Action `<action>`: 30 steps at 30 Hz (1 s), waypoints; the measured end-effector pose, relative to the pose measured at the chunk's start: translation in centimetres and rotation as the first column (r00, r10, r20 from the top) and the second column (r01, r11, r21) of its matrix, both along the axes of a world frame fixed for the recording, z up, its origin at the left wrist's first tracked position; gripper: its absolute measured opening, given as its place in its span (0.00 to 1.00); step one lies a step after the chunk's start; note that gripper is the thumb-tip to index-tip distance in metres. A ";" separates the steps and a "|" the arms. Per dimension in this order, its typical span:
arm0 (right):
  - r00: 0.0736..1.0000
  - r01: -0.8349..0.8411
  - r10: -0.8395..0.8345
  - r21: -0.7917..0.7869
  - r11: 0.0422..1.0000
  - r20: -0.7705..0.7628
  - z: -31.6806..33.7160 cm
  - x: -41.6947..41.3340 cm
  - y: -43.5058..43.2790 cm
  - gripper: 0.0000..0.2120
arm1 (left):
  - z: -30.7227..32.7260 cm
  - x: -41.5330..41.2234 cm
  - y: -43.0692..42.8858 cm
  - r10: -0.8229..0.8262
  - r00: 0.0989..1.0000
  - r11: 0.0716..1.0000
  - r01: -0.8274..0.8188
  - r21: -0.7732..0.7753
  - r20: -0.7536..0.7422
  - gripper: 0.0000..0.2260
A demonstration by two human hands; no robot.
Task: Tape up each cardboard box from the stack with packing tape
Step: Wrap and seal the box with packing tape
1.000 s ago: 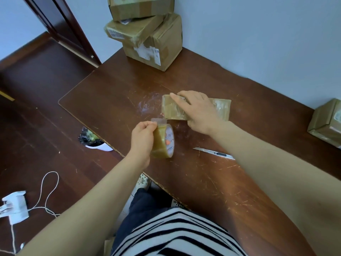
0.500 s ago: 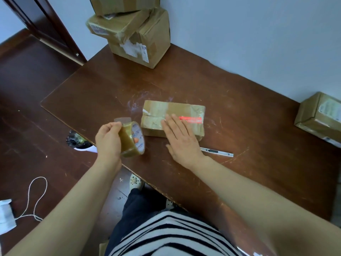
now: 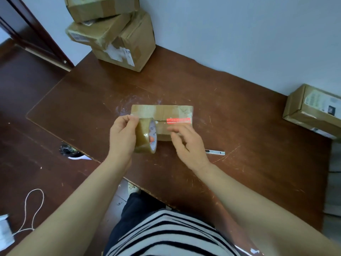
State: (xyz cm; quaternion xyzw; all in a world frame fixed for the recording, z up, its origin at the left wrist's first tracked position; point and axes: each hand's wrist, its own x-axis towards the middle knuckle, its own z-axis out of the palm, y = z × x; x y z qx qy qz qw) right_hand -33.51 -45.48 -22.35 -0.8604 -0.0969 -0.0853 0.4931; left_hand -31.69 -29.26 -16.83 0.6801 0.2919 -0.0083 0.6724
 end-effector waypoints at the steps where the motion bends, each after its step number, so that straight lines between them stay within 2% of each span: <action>1: 0.998 -0.063 0.064 0.071 0.995 -0.005 0.9 -0.4 0.6 0.16 | 0.1 0.3 -0.6 -0.031 0.999 1.000 0.031 0.006 0.007 0.09; 4: 0.984 -0.159 0.158 -0.007 0.987 -0.086 1.4 -0.9 1.6 0.21 | 0.9 1.6 -2.0 -0.103 0.994 0.993 0.100 -0.062 -0.046 0.09; 6: 0.980 -0.146 0.134 -0.077 0.986 -0.145 1.2 -0.5 1.5 0.24 | 1.3 2.7 -3.0 -0.188 0.978 0.978 0.179 -0.105 -0.090 0.08; 8: 0.970 -0.088 0.084 -0.005 0.996 -0.228 1.6 -0.4 1.4 0.24 | 1.6 4.0 -3.8 -0.268 0.958 0.961 0.257 -0.105 -0.105 0.09; 11: 0.949 0.045 0.024 0.213 0.976 -0.315 3.4 -1.0 1.1 0.16 | 1.3 6.5 -4.3 -0.313 0.941 0.950 0.312 -0.033 -0.129 0.12; 13: 0.935 0.183 -0.071 0.299 0.936 -0.348 4.9 -1.0 0.7 0.18 | 0.7 8.1 -4.3 -0.359 0.919 0.931 0.364 0.003 -0.163 0.10; 16: 0.875 0.368 -0.170 0.397 0.840 -0.452 6.6 -0.8 0.0 0.07 | -0.6 10.6 -5.0 -0.438 0.881 0.893 0.450 0.028 -0.181 0.07; 18: 0.823 0.454 -0.195 0.413 0.790 -0.533 7.2 -1.4 0.1 0.07 | -1.2 12.6 -5.7 -0.421 0.889 0.893 0.441 0.088 -0.181 0.06; 20: 0.779 0.526 -0.245 0.389 0.756 -0.577 7.5 -2.2 0.2 0.10 | -1.6 14.2 -6.5 -0.422 0.889 0.877 0.450 0.168 -0.175 0.07; 24: 0.703 0.604 -0.363 0.243 0.759 -0.612 7.1 -2.4 0.0 0.16 | -3.5 14.2 -8.0 -0.543 0.817 0.754 0.577 0.316 -0.196 0.11; 27: 0.668 0.604 -0.406 0.137 0.785 -0.623 7.0 -2.2 0.2 0.16 | -4.8 13.8 -8.0 -0.599 0.764 0.635 0.635 0.440 -0.239 0.09; 30: 0.625 0.628 -0.433 0.089 0.773 -0.649 6.7 -1.7 0.5 0.15 | -5.5 13.9 -7.7 -0.612 0.754 0.563 0.629 0.537 -0.241 0.08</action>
